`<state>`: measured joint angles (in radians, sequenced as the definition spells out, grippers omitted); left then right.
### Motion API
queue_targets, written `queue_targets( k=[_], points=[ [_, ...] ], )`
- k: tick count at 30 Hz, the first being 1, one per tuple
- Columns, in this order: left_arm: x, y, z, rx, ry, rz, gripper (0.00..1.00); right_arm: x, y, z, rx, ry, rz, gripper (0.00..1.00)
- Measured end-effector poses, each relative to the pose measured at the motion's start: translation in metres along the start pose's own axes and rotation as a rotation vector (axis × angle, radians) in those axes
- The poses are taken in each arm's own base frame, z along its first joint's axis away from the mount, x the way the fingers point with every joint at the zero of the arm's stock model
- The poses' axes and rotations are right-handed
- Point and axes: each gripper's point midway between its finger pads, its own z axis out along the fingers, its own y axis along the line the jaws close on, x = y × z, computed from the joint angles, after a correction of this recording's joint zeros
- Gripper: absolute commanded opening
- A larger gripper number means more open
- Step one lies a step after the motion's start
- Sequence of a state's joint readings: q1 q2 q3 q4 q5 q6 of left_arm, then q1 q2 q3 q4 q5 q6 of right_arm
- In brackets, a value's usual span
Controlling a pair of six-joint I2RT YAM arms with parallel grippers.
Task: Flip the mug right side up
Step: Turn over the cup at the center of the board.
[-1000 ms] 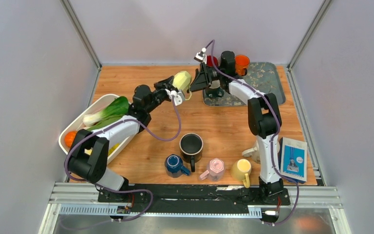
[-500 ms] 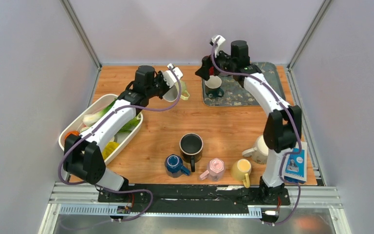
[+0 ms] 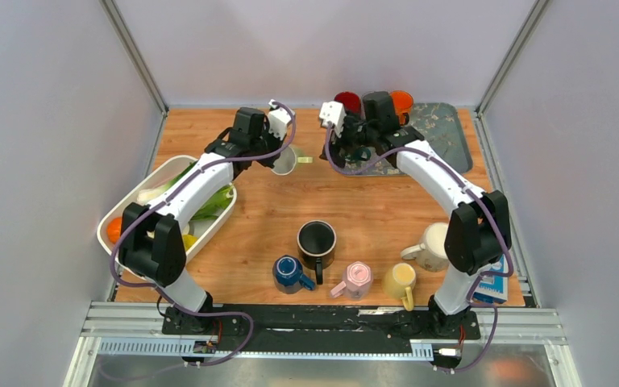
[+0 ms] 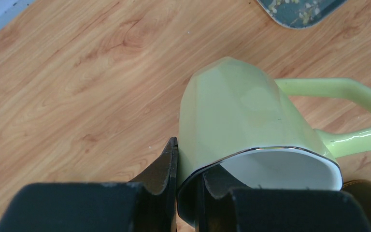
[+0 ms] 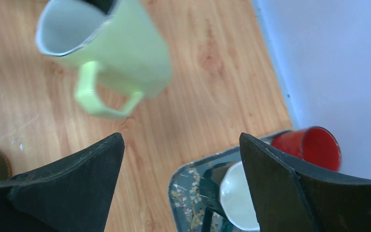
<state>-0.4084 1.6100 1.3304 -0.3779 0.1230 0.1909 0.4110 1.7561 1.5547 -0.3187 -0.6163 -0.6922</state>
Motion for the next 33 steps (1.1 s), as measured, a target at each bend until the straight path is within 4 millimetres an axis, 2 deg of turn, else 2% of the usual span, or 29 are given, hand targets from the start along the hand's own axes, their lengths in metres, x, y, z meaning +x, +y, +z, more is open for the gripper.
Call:
queue_targets(
  k=[3,7,11,12,15,19,24,30,33],
  points=[
    [-0.002,0.000,0.002,-0.008,0.003,-0.059,0.00,0.007,0.025,0.010,-0.069,0.041,-0.086,0.87],
    [-0.006,0.001,0.008,-0.016,0.001,-0.113,0.00,0.006,0.040,0.016,-0.108,0.069,-0.199,0.82],
    [-0.002,0.001,0.012,-0.021,0.012,-0.137,0.00,0.006,0.041,0.021,-0.124,0.093,-0.289,0.68],
    [-0.002,0.002,0.014,-0.023,0.015,-0.143,0.00,0.005,0.040,0.024,-0.127,0.097,-0.314,0.62],
    [-0.003,0.003,0.019,-0.023,0.014,-0.149,0.00,0.003,0.036,0.034,-0.136,0.108,-0.374,0.53],
    [-0.008,0.004,0.022,-0.026,0.004,-0.151,0.00,0.007,0.038,0.047,-0.169,0.133,-0.413,0.50],
    [-0.015,-0.002,0.022,-0.017,-0.011,-0.141,0.00,0.021,0.042,0.055,-0.205,0.190,-0.455,0.48],
    [-0.014,-0.005,0.023,-0.007,-0.007,-0.147,0.00,0.027,0.045,0.059,-0.226,0.214,-0.482,0.31],
    [-0.013,-0.004,0.023,-0.014,-0.005,-0.162,0.00,0.030,0.042,0.061,-0.216,0.234,-0.490,0.09]
  ],
)
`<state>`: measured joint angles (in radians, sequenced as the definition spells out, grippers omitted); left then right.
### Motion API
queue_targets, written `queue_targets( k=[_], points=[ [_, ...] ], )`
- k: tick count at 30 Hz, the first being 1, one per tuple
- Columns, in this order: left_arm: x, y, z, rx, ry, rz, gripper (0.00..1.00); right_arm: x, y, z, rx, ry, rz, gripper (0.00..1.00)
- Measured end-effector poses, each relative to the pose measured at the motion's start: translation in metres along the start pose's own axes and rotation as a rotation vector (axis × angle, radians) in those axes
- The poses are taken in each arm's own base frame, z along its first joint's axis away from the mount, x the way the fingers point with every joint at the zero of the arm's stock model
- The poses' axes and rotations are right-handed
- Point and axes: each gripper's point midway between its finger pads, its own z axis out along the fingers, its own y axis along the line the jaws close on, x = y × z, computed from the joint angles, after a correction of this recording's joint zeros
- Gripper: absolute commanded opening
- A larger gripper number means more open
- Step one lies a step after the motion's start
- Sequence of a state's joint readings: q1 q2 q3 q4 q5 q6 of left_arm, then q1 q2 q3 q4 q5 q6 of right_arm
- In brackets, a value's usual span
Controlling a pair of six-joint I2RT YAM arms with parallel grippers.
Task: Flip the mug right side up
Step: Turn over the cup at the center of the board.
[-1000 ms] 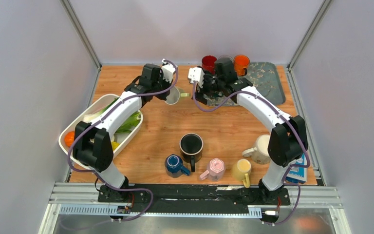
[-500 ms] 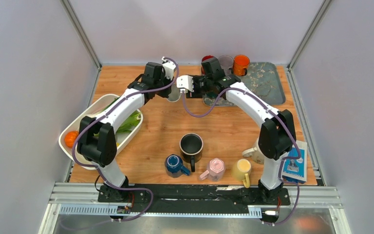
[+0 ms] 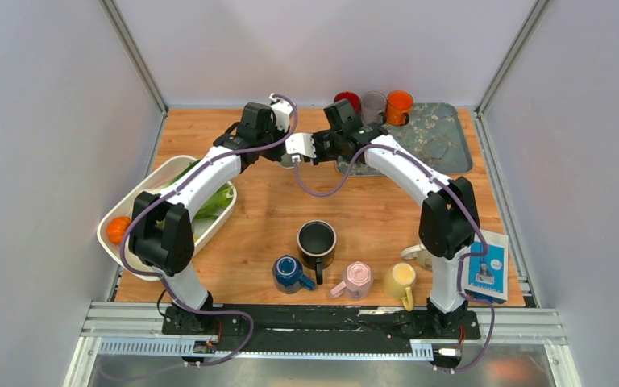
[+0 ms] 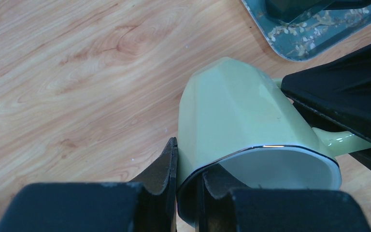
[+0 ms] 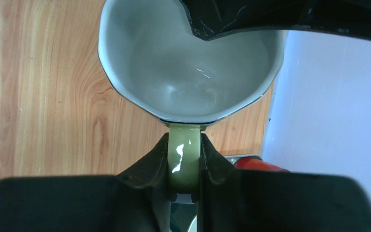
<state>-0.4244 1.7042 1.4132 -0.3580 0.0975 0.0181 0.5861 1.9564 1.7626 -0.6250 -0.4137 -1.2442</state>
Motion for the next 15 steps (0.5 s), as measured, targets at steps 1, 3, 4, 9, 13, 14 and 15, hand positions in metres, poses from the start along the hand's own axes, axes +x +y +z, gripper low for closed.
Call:
queue_targets(
  k=[1,3,4,9,13,14,15],
  points=[
    [-0.001,0.001,0.000,-0.006,-0.002,-0.005,0.00,0.001,0.001,0.001,-0.001,0.008,-0.003,0.02],
    [0.000,0.003,0.000,-0.011,0.000,-0.013,0.16,0.000,0.000,0.002,0.006,0.015,-0.002,0.00],
    [0.000,0.003,0.000,-0.012,0.001,-0.014,0.25,0.000,-0.001,0.002,0.009,0.019,0.000,0.00],
    [-0.011,0.003,-0.001,-0.015,-0.042,-0.043,0.57,0.010,0.003,0.005,0.026,0.066,0.058,0.00],
    [-0.023,0.006,-0.011,-0.025,-0.086,-0.082,0.61,0.022,0.017,0.008,0.007,0.085,0.128,0.00],
    [-0.023,0.009,-0.011,-0.028,-0.088,-0.095,0.61,0.021,0.017,0.007,0.010,0.081,0.149,0.00],
    [-0.024,0.013,-0.012,-0.031,-0.096,-0.108,0.61,0.022,0.017,0.005,0.012,0.073,0.192,0.00]
  ],
)
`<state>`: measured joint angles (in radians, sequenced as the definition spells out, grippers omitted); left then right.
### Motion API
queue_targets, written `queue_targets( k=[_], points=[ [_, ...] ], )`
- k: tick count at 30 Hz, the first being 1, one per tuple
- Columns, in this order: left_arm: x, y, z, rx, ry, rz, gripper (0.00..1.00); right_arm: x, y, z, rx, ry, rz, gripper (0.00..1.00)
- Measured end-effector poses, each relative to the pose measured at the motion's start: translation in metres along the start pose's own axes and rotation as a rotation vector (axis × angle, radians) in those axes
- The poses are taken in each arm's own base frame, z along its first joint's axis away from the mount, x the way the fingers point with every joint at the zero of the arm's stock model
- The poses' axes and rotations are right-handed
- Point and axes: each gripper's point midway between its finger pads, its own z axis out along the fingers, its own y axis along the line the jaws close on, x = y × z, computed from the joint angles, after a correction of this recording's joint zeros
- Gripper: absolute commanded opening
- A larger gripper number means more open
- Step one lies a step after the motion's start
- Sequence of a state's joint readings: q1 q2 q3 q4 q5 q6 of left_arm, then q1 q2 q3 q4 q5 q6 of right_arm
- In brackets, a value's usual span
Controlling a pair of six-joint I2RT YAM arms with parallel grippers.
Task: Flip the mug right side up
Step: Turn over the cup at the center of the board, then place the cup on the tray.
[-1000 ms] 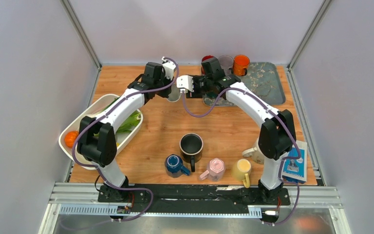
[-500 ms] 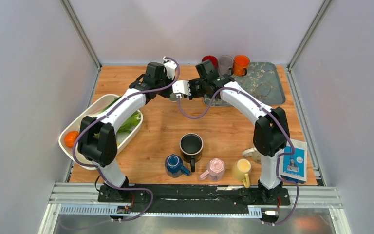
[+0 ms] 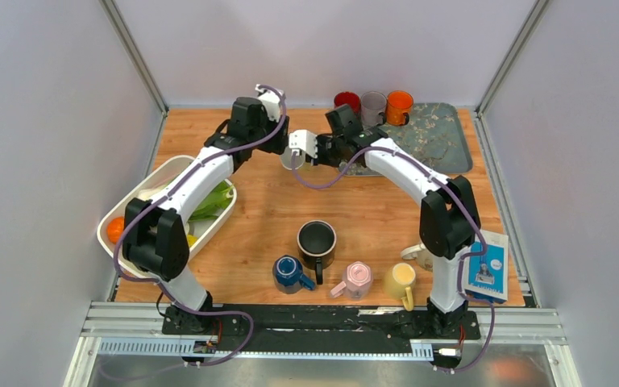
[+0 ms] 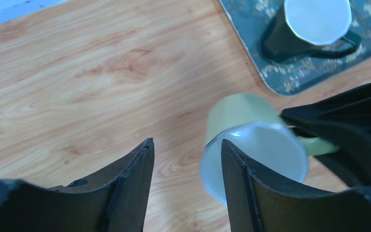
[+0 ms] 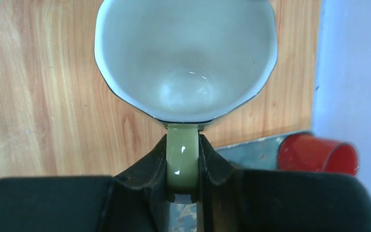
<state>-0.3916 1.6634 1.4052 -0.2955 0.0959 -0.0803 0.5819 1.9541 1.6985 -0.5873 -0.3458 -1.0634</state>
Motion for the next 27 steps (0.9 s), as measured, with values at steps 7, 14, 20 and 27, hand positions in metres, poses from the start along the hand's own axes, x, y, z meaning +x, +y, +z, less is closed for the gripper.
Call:
queue_targets(
  k=[7,14,20,27],
  points=[
    [-0.029,0.035,-0.017,-0.068,-0.100,-0.038,0.61,0.040,-0.040,-0.037,0.074,-0.034,0.326,0.00],
    [-0.041,0.029,-0.021,-0.010,-0.144,-0.035,0.60,0.093,-0.091,-0.094,0.236,-0.070,0.570,0.00],
    [-0.040,0.019,-0.021,0.056,-0.141,-0.029,0.58,0.141,-0.094,-0.121,0.301,-0.066,0.747,0.00],
    [-0.034,0.000,-0.022,0.166,-0.124,-0.027,0.57,0.171,-0.090,-0.127,0.330,-0.074,0.871,0.00]
  ],
)
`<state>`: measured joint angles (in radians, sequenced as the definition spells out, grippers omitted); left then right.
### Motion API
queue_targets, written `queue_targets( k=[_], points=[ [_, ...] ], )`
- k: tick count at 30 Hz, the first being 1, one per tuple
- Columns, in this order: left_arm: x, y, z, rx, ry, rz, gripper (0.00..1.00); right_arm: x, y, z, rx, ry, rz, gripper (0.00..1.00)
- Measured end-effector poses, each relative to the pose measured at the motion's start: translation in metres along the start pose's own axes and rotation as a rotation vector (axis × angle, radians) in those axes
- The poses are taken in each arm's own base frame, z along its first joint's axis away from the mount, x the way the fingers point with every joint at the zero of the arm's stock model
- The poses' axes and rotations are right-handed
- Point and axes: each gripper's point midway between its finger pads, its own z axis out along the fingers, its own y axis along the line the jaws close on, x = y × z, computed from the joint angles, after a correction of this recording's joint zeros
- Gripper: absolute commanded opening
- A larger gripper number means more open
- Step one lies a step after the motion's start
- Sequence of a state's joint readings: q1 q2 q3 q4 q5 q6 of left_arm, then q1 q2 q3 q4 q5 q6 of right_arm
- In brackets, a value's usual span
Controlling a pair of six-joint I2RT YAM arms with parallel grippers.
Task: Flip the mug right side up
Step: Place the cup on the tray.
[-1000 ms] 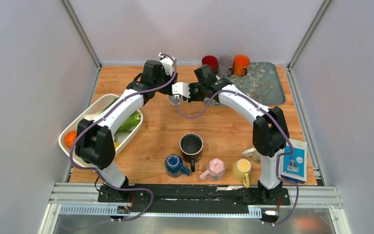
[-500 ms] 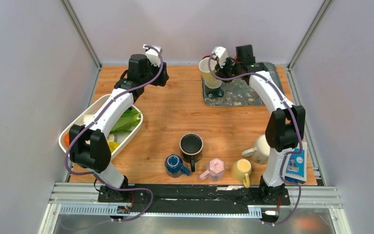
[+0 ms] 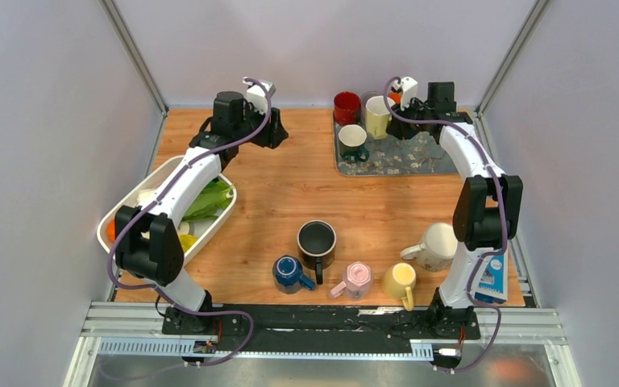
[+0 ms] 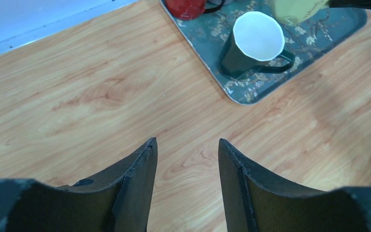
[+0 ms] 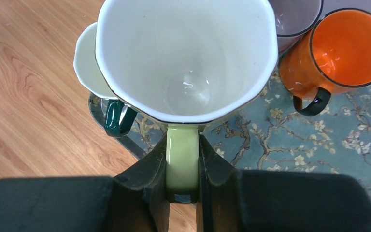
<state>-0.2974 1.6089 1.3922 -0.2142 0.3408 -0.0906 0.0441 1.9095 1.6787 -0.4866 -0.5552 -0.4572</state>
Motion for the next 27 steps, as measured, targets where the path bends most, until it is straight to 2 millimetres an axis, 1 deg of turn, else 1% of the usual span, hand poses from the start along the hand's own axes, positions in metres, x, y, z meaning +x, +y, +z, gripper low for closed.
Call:
queue_targets(
  k=[4,7,11,13,17,19,21,27],
  points=[
    [0.004,-0.004,0.000,0.026,0.009,-0.004,0.57,0.006,0.003,0.003,-0.005,0.006,0.034,0.00],
    [0.006,-0.005,0.000,0.032,0.013,-0.005,0.56,0.005,0.004,0.004,-0.004,0.000,0.050,0.00],
    [0.010,-0.005,0.001,0.033,0.023,-0.008,0.56,0.003,0.000,0.007,0.015,-0.019,0.050,0.00],
    [0.015,-0.005,0.002,0.033,0.032,-0.010,0.56,0.011,0.000,0.012,0.024,-0.013,0.049,0.00],
    [0.023,-0.004,0.002,0.029,0.051,-0.015,0.56,0.049,0.005,0.019,0.029,0.058,0.083,0.00],
    [0.024,-0.004,0.002,0.029,0.053,-0.016,0.56,0.062,0.006,0.021,0.033,0.090,0.095,0.00],
    [0.024,-0.003,0.002,0.025,0.053,-0.015,0.56,0.068,0.004,0.024,0.040,0.106,0.095,0.00],
    [0.029,-0.002,0.000,0.017,0.062,-0.012,0.56,0.075,0.000,0.032,0.047,0.114,0.091,0.00]
  ],
)
